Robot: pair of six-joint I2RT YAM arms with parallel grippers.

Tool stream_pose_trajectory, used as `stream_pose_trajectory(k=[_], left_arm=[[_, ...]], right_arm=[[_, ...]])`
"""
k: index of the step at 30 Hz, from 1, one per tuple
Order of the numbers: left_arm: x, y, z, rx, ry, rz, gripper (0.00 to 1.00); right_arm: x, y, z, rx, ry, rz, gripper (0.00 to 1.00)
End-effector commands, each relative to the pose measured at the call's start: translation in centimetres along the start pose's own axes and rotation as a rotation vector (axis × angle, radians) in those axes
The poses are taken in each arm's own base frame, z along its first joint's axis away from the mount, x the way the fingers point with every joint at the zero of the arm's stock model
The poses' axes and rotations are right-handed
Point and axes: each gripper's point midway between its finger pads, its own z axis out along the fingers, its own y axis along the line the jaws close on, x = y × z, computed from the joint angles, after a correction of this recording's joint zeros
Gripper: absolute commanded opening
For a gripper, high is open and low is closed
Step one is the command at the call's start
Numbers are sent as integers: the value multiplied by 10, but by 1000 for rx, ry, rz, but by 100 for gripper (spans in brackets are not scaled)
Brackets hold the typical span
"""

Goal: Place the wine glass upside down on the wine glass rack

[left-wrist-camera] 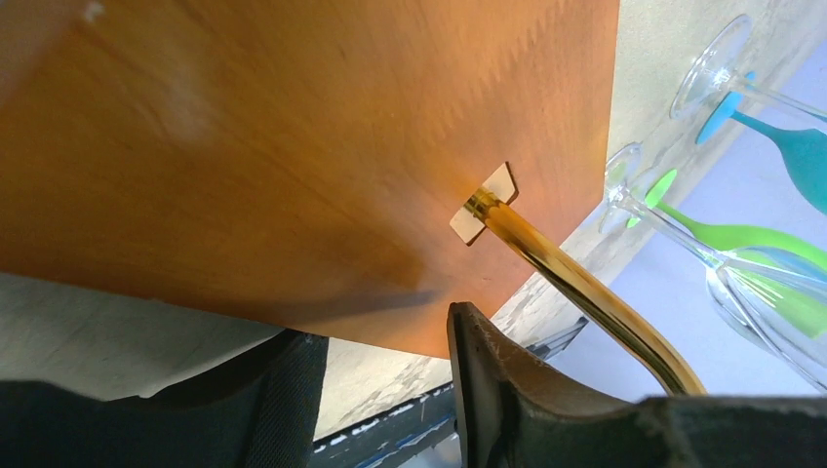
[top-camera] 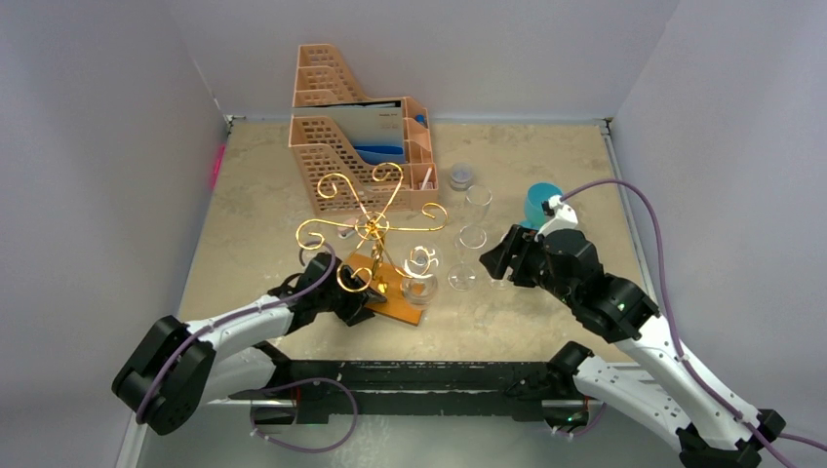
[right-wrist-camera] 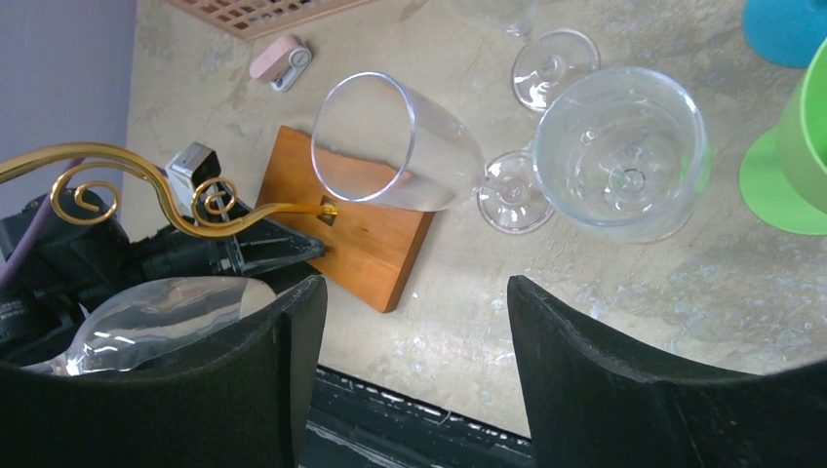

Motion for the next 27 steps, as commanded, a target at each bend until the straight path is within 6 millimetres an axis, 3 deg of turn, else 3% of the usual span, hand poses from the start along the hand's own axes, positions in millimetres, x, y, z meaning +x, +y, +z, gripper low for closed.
stream_pose_trajectory(k=[1,10,17,27], left_arm=[[-17,-29,4,95,-102,-40,45],[-40,-33,9,107,-225,-155,42],[-40,-47,26,127,-199,-164,41],[-46,-48,38,105,-222,-113,42]], right_arm=[[-16,-1,-5,12,-80,39,70],[-15,-10,-2,120,-17,13,70],[-20,5,6,114,27,0,67],[-19,4,23,199,100,-67,61]])
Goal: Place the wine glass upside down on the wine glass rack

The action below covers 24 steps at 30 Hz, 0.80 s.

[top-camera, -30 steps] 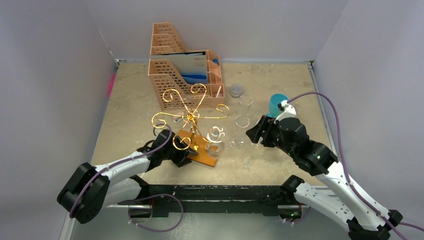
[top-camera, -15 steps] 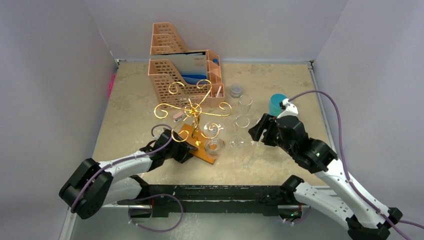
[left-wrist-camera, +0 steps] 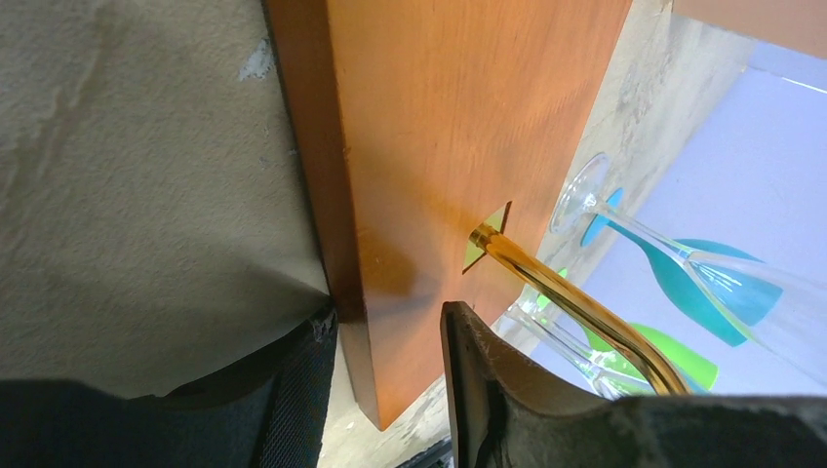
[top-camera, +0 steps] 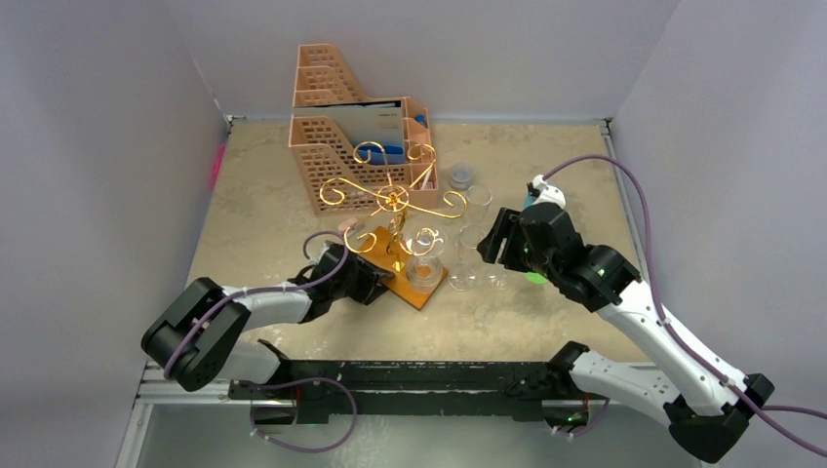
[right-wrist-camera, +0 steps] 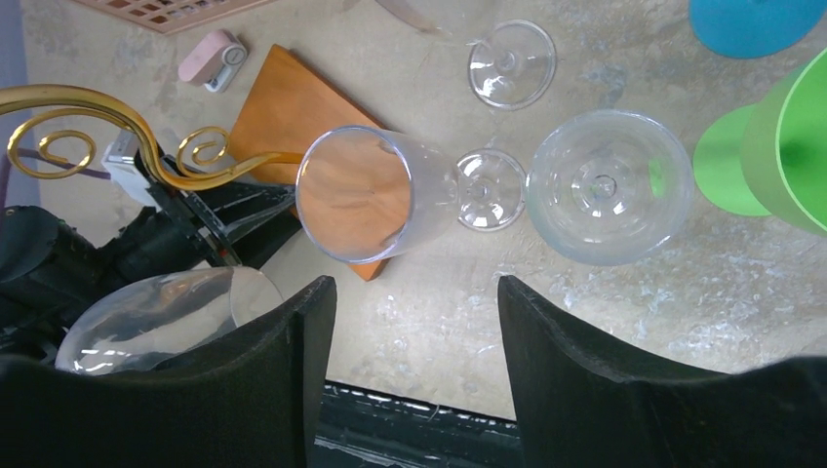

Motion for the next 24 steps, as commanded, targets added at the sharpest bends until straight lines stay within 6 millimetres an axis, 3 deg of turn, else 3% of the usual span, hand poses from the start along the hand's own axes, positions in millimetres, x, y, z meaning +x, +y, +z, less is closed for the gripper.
stream_pose_trajectory(k=[1,6,15,24], left_arm=[[-10,-4,2,0,-58,36,43],[-11,4,-20,-39,-63,97,51],[-25,19,-85,-149,-121,282,62],[-56,-6,-141,-195,-271,471,73]], right_arm=[[-7,1,3,42,12,-36,61],[-13,1,11,80,16,-70,55],[-10,-4,18,154,83,-131,44],[-9,-1,18,171,138,-182,23]])
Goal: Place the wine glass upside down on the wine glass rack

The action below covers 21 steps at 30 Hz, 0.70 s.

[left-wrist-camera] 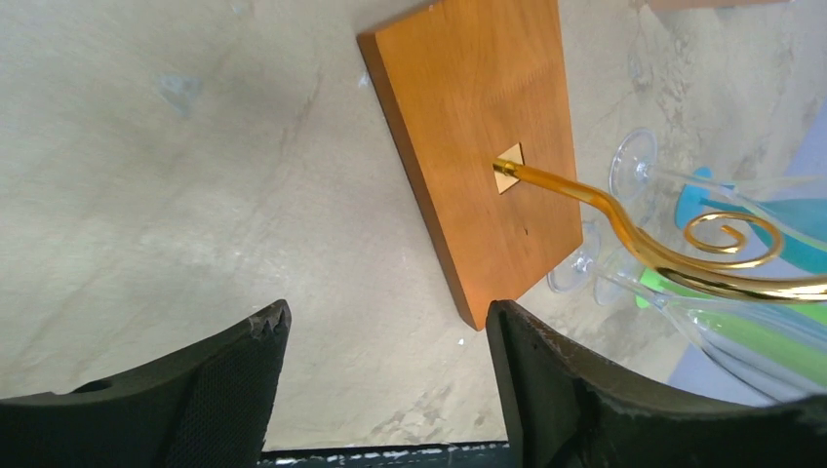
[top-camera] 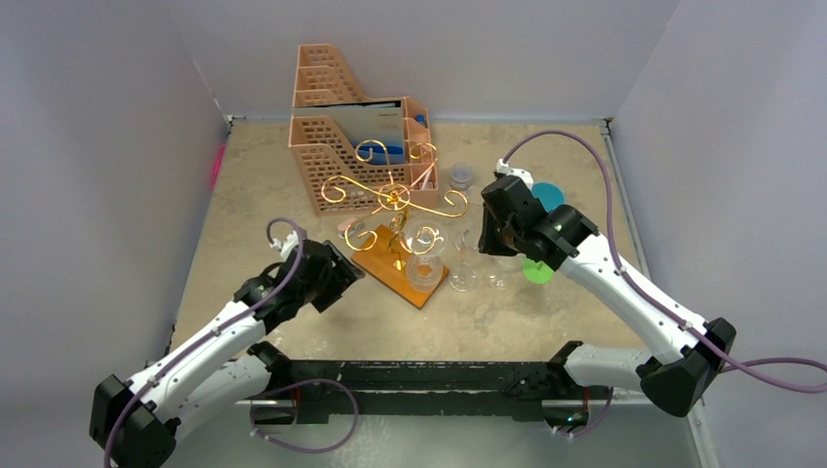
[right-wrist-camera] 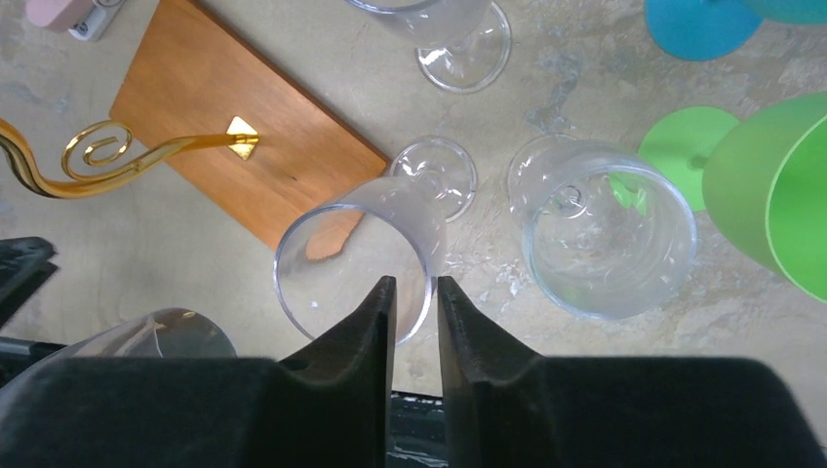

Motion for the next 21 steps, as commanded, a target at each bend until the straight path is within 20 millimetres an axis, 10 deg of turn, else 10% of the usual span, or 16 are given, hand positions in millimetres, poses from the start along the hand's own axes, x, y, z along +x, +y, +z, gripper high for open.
stream_pose_trajectory(k=[1,10,21], left_arm=[[-34,5,-29,-84,-125,150,74],[-36,-6,-45,-39,-113,180,81],[-50,-22,-78,-8,-138,195,81]], right_arm=[[-6,-3,-12,16,7,-40,22],[-3,0,-10,20,56,-69,0],[-19,1,-39,-56,-43,-93,0]])
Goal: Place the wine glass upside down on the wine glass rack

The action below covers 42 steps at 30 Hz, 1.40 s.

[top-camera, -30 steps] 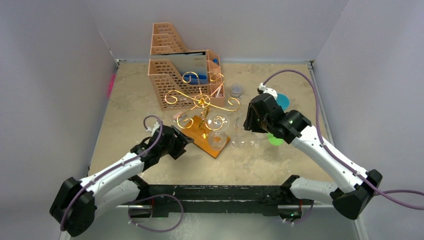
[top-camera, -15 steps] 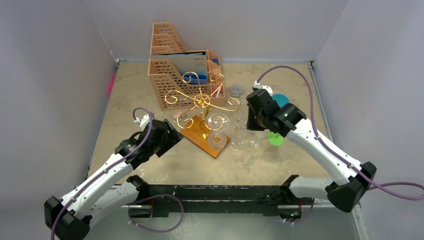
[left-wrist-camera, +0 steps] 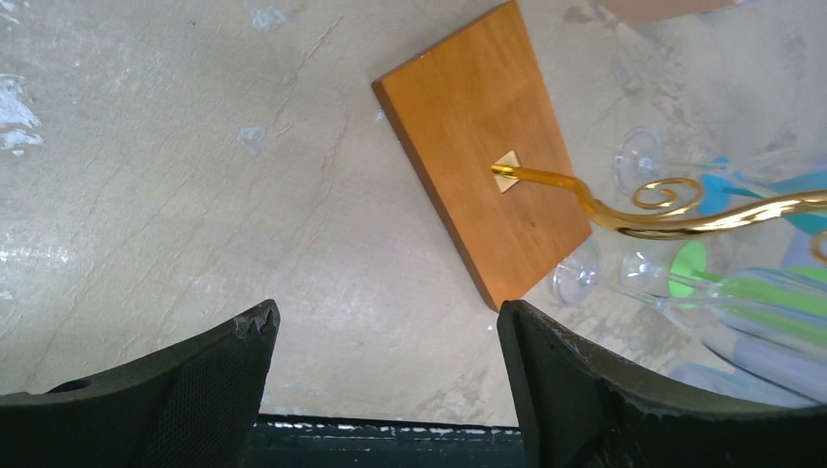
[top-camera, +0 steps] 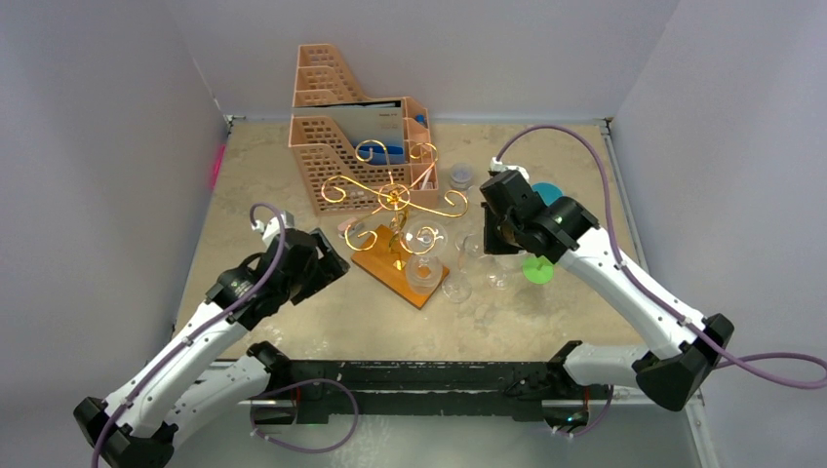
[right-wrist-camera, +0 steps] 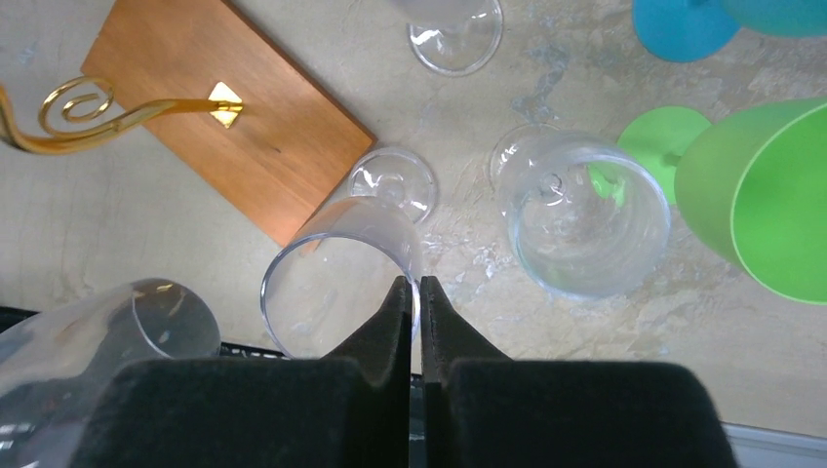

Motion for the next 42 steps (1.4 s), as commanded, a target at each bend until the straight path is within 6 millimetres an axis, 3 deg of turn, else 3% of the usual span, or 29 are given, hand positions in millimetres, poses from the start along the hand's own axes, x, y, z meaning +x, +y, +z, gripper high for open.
stream_pose_trajectory(k=[1,6,11,19,26,30,34,42], left_arm=[[-24,-13,-30,43,-61,6,81],[-48,-19,-62,62,-127,13,82],[-66,-37,-105,150,-143,-4,82],[-91,-99,-178,487,-187,61,82],[-119,-159,-237,742,-249,123,81],[-118,-210,-249,875,-155,152,77],[-107,-264,-238,992,-8,177,74],[-103,-318,-212,1092,130,63,73]], right_arm=[[-23,1,-38,-82,-128,0,0],[-38,-6,-67,-105,-234,13,0],[-38,-17,-87,-112,-291,16,0],[-58,-47,-129,-82,-503,65,0],[-89,-48,-164,-117,-669,111,0],[-109,-48,-187,-145,-777,144,0],[-120,-50,-207,-172,-858,167,0],[-120,-50,-228,-225,-899,163,0]])
